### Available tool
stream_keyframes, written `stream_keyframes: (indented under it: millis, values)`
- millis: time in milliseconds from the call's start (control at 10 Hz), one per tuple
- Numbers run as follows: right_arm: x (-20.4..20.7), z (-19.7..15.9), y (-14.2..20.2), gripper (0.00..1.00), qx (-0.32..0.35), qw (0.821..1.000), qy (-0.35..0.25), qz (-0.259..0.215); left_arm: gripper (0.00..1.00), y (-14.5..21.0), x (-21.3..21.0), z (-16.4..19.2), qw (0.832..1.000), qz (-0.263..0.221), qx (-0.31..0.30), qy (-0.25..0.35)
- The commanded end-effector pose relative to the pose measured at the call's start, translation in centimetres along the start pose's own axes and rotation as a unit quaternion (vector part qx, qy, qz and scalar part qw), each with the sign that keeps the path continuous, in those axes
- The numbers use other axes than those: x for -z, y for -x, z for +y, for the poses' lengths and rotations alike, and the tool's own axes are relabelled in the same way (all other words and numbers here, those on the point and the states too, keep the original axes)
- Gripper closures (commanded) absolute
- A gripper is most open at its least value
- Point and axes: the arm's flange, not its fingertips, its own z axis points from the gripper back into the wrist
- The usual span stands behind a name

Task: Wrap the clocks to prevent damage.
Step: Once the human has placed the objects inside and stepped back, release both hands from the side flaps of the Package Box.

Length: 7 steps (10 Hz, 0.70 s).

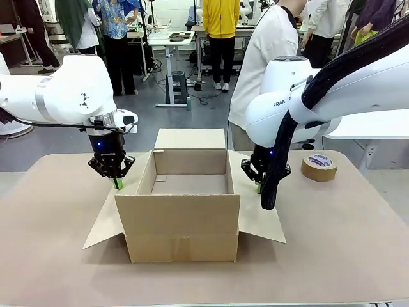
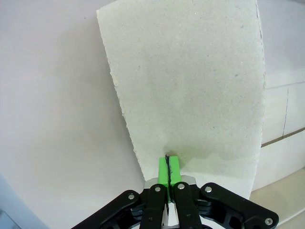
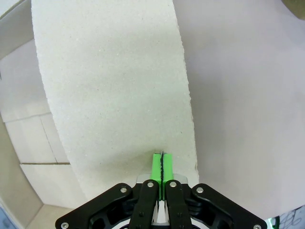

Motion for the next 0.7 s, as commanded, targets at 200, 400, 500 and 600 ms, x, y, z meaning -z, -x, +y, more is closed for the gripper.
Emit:
stream_keyframes:
  millis: [200,400,500,600]
  values:
    - [0.05,0.07,0.03,0.99,0.000,1.000,-0.001,-0.002,1.00,0.11,0.09,-0.04,1.000,0.004,0.002,-0.002]
    - [0.05,0.07,0.03,0.99,0.000,1.000,-0.001,-0.002,1.00,0.11,0.09,-0.04,1.000,0.004,0.002,-0.002]
    - [0.05,0.07,0.03,0.99,0.000,1.000,-0.001,-0.002,1.00,0.11,0.09,-0.04,1.000,0.004,0.002,-0.002]
    - [0.05,0.07,0.03,0.99,0.000,1.000,-0.001,-0.002,1.00,0.11,0.09,-0.04,1.000,0.004,0.002,-0.002]
